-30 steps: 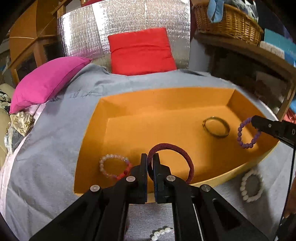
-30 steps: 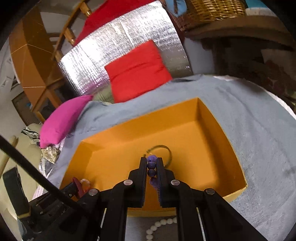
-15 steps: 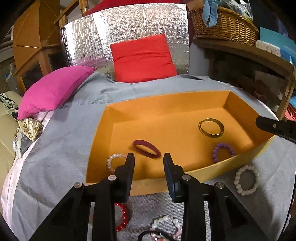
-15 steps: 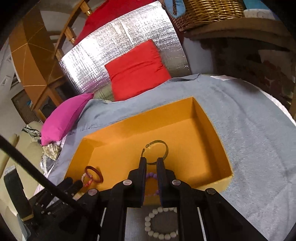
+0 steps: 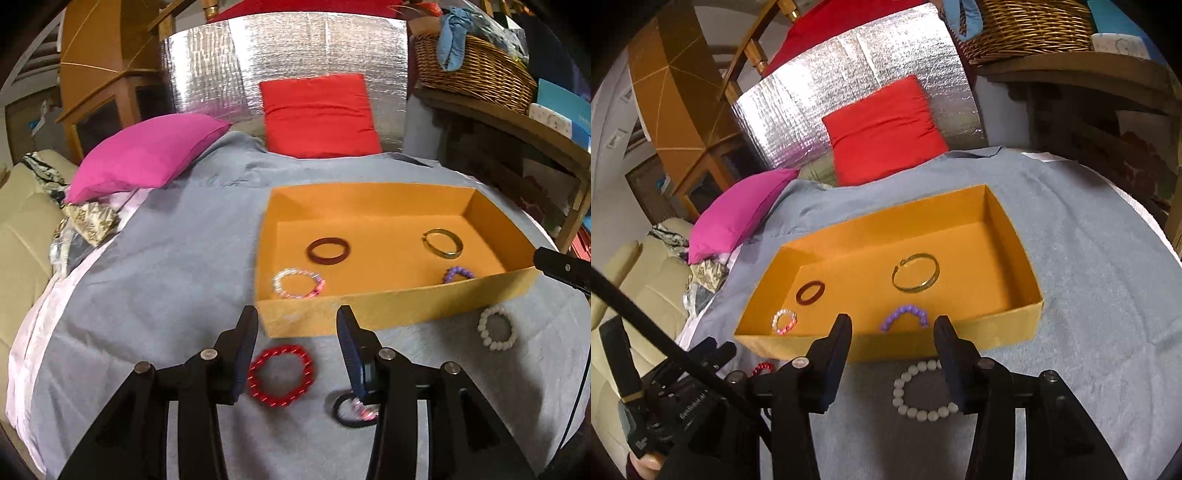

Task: Organize jewelry
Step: 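Release the hair tie into the box with the left tool while the right drops the purple bracelet in, then move both open tools back toward the black hair tie and pearl bracelets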

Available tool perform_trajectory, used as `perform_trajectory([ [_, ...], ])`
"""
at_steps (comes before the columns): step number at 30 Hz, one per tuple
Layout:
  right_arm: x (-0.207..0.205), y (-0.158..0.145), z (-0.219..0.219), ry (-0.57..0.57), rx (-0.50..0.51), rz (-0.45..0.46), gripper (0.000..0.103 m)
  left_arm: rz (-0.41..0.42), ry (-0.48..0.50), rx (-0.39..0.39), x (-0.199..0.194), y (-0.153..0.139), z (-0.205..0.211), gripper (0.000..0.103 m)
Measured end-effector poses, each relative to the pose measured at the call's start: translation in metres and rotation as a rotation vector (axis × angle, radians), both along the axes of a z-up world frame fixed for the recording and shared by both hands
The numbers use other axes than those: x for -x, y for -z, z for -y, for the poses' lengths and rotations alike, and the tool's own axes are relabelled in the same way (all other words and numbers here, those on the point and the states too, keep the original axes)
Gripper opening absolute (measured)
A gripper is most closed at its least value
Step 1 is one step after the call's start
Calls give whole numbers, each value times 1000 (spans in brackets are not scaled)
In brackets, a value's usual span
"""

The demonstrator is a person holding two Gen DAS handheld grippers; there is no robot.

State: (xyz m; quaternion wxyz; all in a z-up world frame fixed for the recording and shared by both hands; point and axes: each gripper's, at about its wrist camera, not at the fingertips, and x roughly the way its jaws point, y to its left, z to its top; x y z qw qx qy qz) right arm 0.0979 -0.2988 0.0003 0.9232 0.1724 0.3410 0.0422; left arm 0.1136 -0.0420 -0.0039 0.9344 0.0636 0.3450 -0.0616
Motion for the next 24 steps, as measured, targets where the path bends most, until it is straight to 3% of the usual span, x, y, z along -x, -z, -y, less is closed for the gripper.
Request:
perform_trajectory([
  [11, 13, 7, -26, -53, 55, -47, 49, 11, -1, -13, 15, -3, -12, 45],
  [24, 20, 22, -20, -43, 88, -124, 49, 6, 6, -45, 24, 0, -9, 45],
])
